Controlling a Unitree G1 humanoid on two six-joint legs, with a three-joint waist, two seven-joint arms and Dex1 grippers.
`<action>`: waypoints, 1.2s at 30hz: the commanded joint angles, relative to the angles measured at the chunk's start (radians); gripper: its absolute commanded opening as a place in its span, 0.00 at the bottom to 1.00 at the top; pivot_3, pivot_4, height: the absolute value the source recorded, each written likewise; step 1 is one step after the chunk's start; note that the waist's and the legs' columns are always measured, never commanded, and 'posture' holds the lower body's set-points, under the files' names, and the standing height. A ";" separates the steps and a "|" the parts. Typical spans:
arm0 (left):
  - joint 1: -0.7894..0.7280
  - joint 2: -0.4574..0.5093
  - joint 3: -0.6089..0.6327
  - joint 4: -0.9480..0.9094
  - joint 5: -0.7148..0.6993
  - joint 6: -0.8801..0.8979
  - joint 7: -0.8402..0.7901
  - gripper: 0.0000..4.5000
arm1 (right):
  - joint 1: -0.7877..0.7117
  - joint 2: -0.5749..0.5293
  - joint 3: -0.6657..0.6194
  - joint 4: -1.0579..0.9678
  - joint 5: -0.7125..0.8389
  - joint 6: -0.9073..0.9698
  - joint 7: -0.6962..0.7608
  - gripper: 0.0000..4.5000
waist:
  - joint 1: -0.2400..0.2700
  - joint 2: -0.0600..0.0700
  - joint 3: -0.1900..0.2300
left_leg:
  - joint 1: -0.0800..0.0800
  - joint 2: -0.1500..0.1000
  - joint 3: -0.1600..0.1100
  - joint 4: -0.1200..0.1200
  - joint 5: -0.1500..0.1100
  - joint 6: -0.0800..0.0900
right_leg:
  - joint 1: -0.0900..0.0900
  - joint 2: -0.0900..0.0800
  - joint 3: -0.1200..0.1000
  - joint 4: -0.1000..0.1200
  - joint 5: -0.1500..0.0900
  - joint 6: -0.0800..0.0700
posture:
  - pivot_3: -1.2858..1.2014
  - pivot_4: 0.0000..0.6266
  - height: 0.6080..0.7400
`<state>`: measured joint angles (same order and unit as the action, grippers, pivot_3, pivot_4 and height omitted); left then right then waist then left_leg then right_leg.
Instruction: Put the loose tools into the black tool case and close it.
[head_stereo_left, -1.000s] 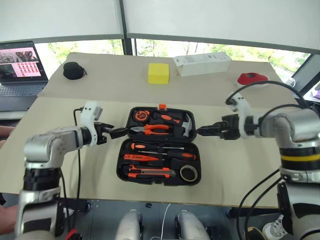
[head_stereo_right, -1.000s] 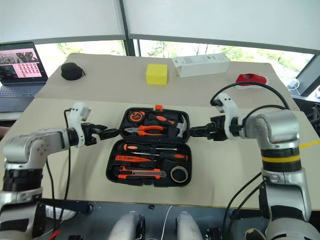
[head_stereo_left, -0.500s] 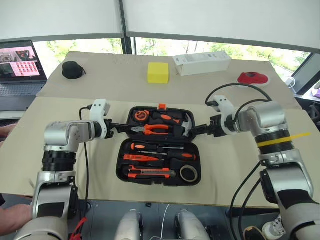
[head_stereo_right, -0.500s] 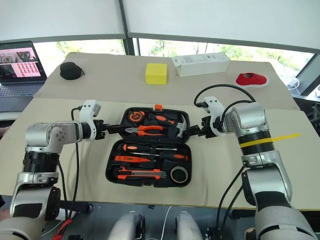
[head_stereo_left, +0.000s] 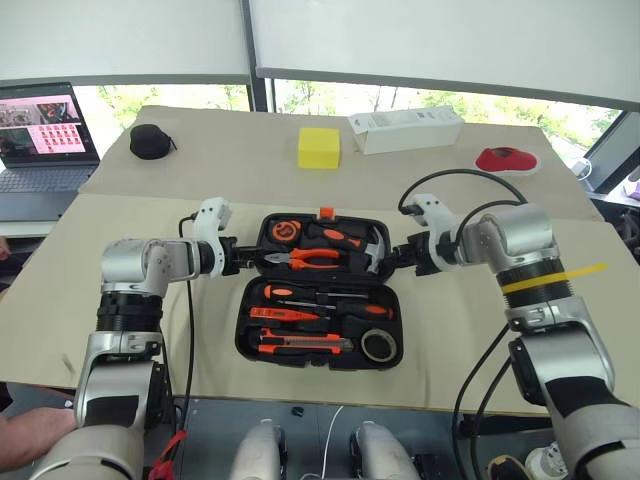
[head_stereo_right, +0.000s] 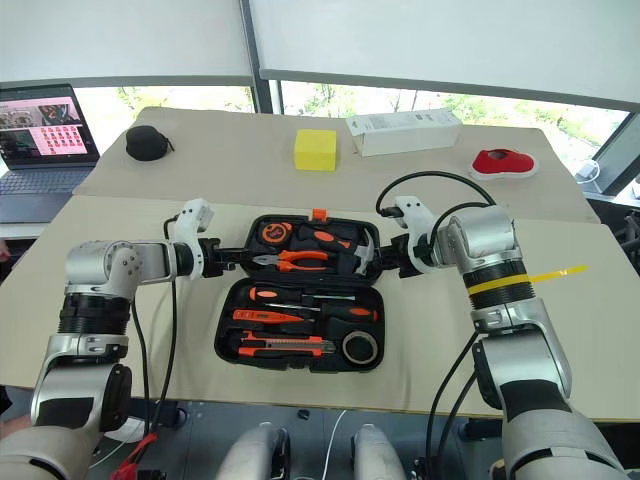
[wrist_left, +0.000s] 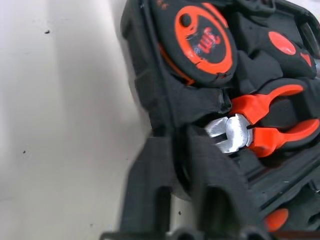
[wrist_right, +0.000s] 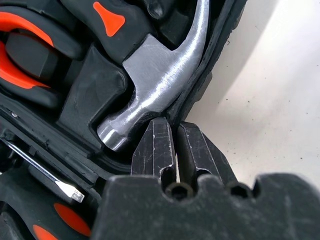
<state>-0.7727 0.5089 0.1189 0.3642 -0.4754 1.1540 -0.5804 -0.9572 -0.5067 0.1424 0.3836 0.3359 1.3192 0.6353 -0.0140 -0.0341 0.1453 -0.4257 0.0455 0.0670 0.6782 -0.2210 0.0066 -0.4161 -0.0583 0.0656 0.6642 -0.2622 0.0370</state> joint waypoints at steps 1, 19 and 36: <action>0.024 0.008 0.020 0.019 0.012 -0.038 -0.001 0.02 | 0.031 0.004 -0.032 -0.054 -0.008 -0.087 -0.010 0.00 | -0.004 0.000 0.000 | 0.001 0.000 0.000 0.000 0.000 0.000 | 0.001 0.000 0.000 0.000 0.000 0.000 | 0.52 0.24 1.00; 0.498 -0.063 0.152 -0.330 0.071 -1.008 -0.262 0.02 | 0.669 -0.161 -0.066 -0.531 -0.281 -1.261 0.028 0.00 | 0.002 0.000 0.000 | -0.013 0.001 -0.002 -0.002 -0.001 0.001 | -0.010 -0.001 0.000 -0.007 0.001 0.001 | 0.52 0.24 1.00; 0.937 0.040 0.152 -0.340 0.240 -1.506 -0.238 0.57 | 0.933 -0.329 -0.069 -0.189 -0.580 -2.125 -0.180 0.70 | -0.009 -0.002 0.000 | 0.019 0.004 0.006 -0.013 -0.002 0.003 | 0.018 -0.001 0.004 -0.017 -0.001 -0.001 | 0.52 0.24 1.00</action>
<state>0.1487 0.5229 0.2331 0.0392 -0.2043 -0.3637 -0.8137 -0.0228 -0.8177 0.0979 0.2070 -0.2621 -0.7790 0.4473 -0.0229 -0.0361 0.1454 -0.4046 0.0501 0.0739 0.6651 -0.2231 0.0091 -0.3960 -0.0588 0.0690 0.6470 -0.2629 0.0358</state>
